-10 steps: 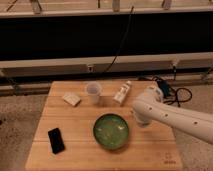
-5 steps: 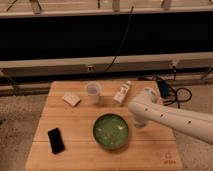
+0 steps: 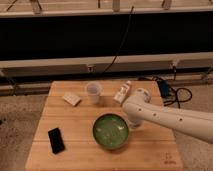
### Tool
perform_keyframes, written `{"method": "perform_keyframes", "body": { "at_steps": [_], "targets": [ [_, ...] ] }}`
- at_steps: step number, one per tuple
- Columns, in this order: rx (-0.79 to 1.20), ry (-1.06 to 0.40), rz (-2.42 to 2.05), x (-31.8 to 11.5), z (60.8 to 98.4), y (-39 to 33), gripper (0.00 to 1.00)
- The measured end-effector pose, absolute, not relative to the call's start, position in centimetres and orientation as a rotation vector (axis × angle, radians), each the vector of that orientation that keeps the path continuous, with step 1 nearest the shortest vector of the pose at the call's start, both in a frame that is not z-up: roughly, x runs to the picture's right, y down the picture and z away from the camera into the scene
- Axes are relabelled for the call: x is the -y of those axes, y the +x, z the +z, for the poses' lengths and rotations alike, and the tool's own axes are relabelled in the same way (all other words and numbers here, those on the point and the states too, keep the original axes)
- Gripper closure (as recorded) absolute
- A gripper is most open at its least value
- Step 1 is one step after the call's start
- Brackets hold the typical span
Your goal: Push the ceramic bowl across the table
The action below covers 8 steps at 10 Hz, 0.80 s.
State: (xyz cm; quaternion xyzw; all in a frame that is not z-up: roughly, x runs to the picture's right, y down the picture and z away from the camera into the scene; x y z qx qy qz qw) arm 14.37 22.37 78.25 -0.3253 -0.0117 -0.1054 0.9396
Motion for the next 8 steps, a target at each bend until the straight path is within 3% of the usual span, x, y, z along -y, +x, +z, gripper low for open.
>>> {"method": "perform_keyframes", "body": {
  "at_steps": [8],
  "targets": [
    [0.072, -0.683, -0.323, -23.5, 78.2, 8.4, 0.97]
  ]
}}
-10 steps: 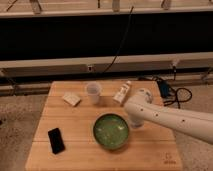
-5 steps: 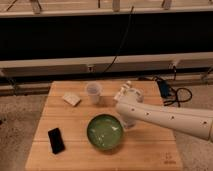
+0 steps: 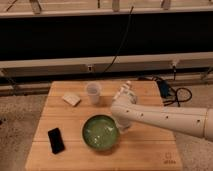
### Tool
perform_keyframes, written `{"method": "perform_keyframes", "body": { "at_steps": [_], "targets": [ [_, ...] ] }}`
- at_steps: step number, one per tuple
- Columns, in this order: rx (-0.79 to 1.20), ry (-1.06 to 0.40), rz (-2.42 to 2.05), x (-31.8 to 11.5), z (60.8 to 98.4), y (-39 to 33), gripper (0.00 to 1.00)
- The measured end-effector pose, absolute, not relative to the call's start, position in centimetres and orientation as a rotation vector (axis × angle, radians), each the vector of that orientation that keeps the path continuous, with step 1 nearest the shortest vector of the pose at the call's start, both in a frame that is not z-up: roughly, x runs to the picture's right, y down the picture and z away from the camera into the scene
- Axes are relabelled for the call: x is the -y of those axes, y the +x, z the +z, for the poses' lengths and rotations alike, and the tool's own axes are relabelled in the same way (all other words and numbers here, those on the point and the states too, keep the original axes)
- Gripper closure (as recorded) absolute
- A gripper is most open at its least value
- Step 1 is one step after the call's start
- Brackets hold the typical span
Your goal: Push the ceramic bowl across the table
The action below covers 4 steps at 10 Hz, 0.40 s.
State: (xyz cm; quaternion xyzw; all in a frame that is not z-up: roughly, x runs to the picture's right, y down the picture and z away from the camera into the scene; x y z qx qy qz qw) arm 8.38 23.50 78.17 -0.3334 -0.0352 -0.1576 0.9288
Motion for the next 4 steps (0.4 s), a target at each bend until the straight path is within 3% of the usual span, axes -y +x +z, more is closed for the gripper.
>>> {"method": "perform_keyframes", "body": {
  "at_steps": [4],
  "targets": [
    [0.086, -0.684, -0.359, -23.79, 77.92, 6.15, 0.97]
  ]
}}
